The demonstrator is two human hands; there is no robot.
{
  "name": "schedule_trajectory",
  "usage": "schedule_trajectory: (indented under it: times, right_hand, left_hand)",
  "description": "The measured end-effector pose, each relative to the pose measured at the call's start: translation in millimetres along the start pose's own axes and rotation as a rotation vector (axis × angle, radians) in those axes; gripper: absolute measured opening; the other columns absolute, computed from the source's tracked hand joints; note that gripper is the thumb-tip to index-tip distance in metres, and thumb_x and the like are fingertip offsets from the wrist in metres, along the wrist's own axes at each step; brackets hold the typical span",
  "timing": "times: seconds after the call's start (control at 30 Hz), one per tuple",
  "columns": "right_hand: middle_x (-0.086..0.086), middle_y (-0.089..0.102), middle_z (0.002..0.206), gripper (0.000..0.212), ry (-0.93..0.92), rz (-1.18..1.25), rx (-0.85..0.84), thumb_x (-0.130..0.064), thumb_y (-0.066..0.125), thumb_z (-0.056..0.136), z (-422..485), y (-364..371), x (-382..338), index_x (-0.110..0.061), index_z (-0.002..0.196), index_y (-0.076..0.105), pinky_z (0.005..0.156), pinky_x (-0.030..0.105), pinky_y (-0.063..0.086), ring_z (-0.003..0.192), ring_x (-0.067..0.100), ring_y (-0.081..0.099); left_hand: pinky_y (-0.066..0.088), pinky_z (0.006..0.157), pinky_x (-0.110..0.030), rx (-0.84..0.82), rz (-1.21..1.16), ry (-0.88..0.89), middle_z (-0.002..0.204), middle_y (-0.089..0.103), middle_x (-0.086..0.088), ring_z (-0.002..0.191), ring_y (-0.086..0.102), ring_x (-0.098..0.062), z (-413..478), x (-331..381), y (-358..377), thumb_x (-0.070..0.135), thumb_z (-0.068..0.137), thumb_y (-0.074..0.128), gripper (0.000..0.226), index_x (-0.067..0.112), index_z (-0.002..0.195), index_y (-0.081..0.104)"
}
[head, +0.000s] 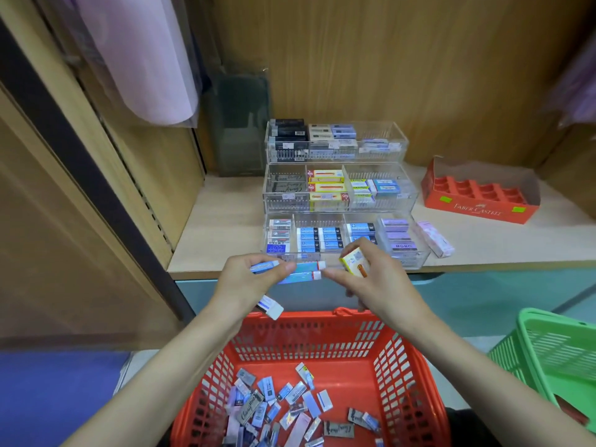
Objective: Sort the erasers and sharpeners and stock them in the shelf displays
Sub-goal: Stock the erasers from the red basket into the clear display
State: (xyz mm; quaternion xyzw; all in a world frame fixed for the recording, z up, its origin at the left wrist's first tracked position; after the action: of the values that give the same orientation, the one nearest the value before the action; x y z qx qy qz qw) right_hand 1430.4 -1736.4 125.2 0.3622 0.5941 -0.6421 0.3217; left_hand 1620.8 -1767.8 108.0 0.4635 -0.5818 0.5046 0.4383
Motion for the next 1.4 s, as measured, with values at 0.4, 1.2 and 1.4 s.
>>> schedule_trajectory:
  times: [0.4, 1.2, 1.4]
  right_hand:
    - [0.001, 0.067, 0.073, 0.011, 0.356, 0.805, 0.097, -0.013, 0.059, 0.090, 9.3, 0.8, 36.0, -0.016, 0.080, 0.054, 0.061, 0.022, 0.039, 0.065, 0.010, 0.058]
    - [-0.001, 0.066, 0.096, 0.034, -0.042, 0.664, 0.157, 0.012, 0.062, 0.080, 9.6, -12.1, 5.7, -0.013, 0.104, 0.061, 0.074, 0.014, 0.047, 0.086, 0.000, 0.063]
    - [-0.011, 0.059, 0.098, 0.024, -0.318, 0.048, 0.132, -0.016, 0.071, 0.081, 18.5, -21.2, -15.2, -0.025, 0.100, 0.062, 0.078, 0.008, 0.041, 0.087, -0.001, 0.056]
  left_hand:
    - [0.030, 0.041, -0.009, 0.107, -0.060, 0.023, 0.040, 0.049, 0.017, 0.036, 0.040, 0.002, 3.6, 7.2, 5.1, 0.018, 0.082, 0.071, 0.011, 0.012, 0.073, 0.068]
    - [0.028, 0.050, -0.026, 0.147, -0.101, 0.030, 0.041, 0.044, 0.015, 0.037, 0.034, -0.002, 4.2, 18.3, -2.6, 0.023, 0.083, 0.070, 0.014, 0.015, 0.072, 0.068]
    - [0.031, 0.039, -0.010, 0.159, -0.141, 0.044, 0.042, 0.052, 0.016, 0.036, 0.040, 0.002, 17.5, 31.0, -6.2, 0.017, 0.084, 0.069, 0.009, 0.014, 0.075, 0.069]
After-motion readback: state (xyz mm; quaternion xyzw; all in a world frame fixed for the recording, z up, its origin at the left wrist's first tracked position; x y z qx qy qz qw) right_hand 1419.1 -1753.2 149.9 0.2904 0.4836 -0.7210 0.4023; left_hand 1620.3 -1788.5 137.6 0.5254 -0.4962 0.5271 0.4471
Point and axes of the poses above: each hand's wrist, its own z-axis towards the middle knuckle, its own y-axis out of the palm, x = y × z, the point moved 7 cm from there along z, towards the middle knuckle
